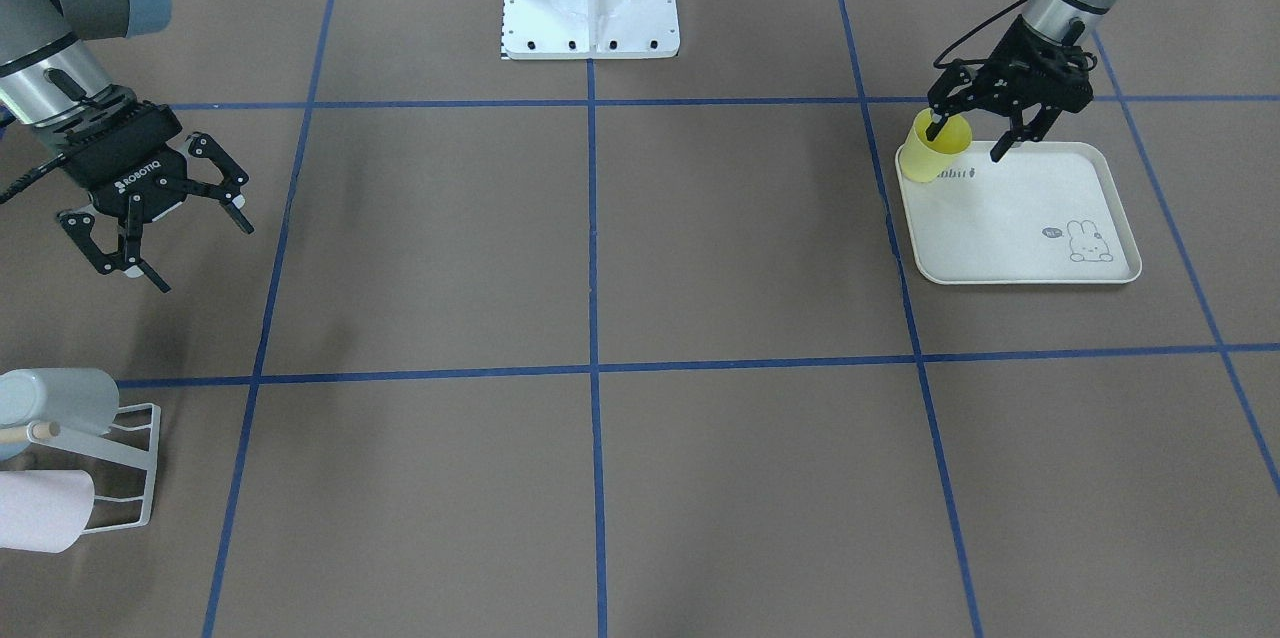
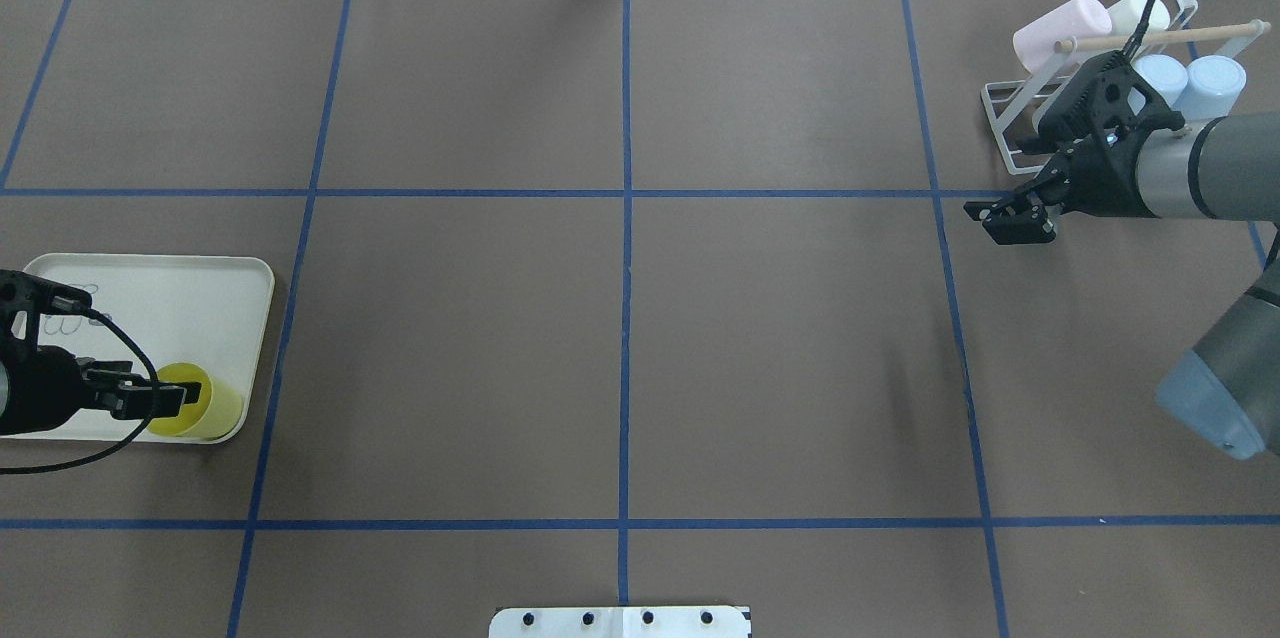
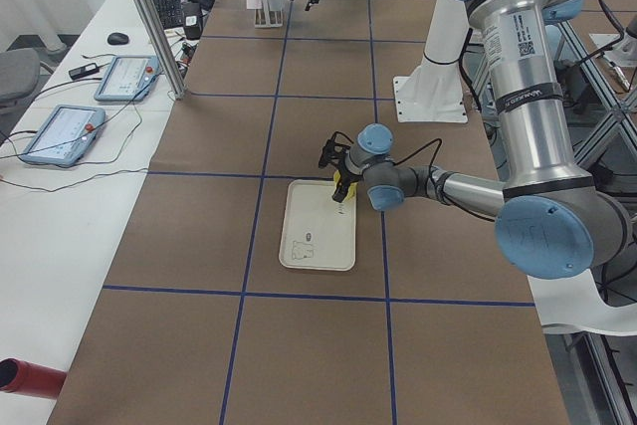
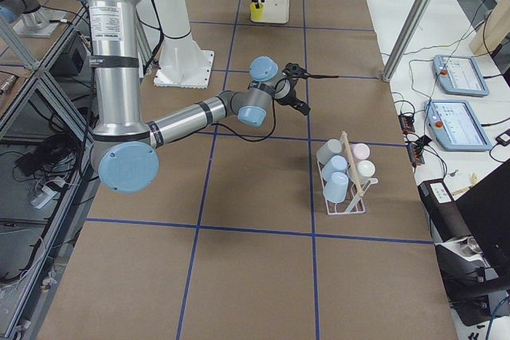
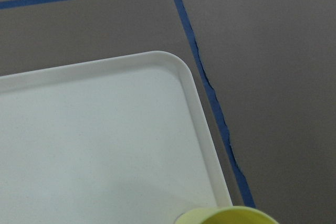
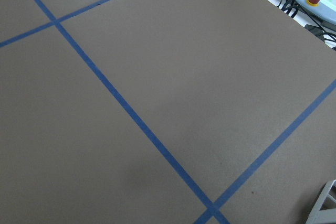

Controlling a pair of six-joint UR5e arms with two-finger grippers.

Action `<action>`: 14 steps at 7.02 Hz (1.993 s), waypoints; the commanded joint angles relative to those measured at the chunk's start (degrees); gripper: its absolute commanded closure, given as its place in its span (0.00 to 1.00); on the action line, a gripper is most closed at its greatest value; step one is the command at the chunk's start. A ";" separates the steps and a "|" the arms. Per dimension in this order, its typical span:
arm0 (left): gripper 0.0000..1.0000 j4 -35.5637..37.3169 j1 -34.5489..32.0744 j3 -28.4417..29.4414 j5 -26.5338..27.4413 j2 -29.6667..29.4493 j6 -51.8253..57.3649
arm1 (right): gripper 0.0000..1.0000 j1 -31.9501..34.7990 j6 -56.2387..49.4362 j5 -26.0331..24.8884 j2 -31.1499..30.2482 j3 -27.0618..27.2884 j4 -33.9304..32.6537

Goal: Transfer IKEA cup to right arm and place on rack

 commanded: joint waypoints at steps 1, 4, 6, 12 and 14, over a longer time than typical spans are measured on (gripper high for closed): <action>1.00 0.03 0.57 0.61 1.57 0.29 -0.01 | 0.00 -0.21 0.00 0.00 0.01 0.00 0.02; 1.00 -0.14 0.40 -0.09 1.05 0.21 0.42 | 0.00 -0.82 -0.08 -0.35 0.01 -0.17 0.02; 1.00 0.12 -3.09 -3.59 -3.75 0.64 0.43 | 0.00 -1.70 -0.08 -0.53 0.01 -0.26 0.11; 1.00 0.47 -10.16 -8.62 -9.59 -22.50 -39.79 | 0.01 -7.66 -0.08 -8.57 6.75 -12.46 25.05; 1.00 0.47 -8.05 -7.57 -9.24 -30.96 -59.63 | 0.01 -11.79 -0.52 -16.57 11.50 -12.66 25.42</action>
